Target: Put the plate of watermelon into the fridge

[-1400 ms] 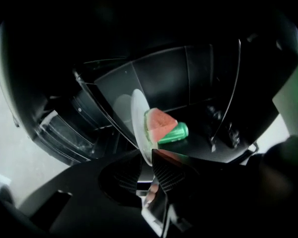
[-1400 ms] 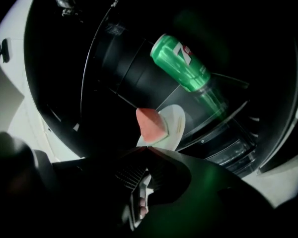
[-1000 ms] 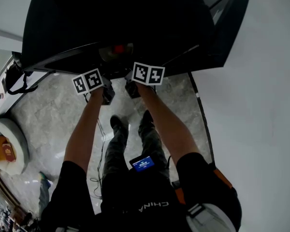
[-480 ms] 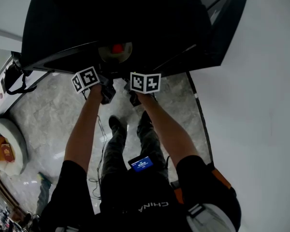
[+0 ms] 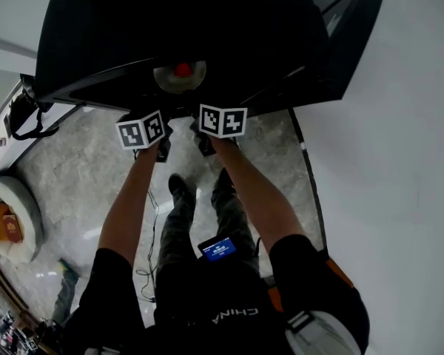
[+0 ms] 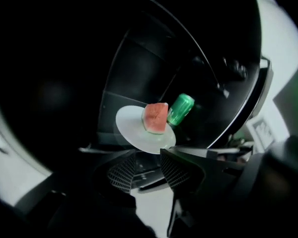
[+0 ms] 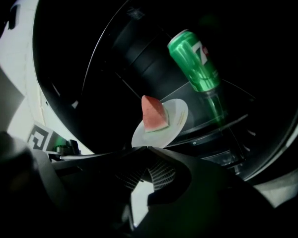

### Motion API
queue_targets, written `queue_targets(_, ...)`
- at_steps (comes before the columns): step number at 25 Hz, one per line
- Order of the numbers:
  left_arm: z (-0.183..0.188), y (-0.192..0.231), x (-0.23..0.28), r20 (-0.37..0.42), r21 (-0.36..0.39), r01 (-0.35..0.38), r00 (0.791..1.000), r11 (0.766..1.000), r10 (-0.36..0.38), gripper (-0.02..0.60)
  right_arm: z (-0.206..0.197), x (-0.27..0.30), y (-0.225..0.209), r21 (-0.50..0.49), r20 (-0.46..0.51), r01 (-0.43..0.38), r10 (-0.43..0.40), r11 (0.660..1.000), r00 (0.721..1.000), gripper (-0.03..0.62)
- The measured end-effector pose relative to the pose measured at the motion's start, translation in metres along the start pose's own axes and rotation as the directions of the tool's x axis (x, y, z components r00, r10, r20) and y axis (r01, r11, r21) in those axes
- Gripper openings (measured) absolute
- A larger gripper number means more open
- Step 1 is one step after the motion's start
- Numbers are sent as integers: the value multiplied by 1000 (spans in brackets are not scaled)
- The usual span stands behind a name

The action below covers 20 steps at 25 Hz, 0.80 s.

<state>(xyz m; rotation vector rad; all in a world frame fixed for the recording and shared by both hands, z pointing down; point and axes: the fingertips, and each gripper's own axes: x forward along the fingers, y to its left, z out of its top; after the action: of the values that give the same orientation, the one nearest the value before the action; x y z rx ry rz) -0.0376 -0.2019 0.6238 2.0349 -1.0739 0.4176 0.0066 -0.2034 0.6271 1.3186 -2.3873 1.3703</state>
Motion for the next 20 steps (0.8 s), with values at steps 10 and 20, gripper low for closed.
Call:
queue_targets(10,14,11,9,-28,190,-127,990,974,135,88,12,11,-1,-54,-35,18,-19,998,999,15)
queue_targets(20,10,12,8,-70,178,-97,991,979,111,51,31,29,-4,-45,-59,61,-63,997,996,15)
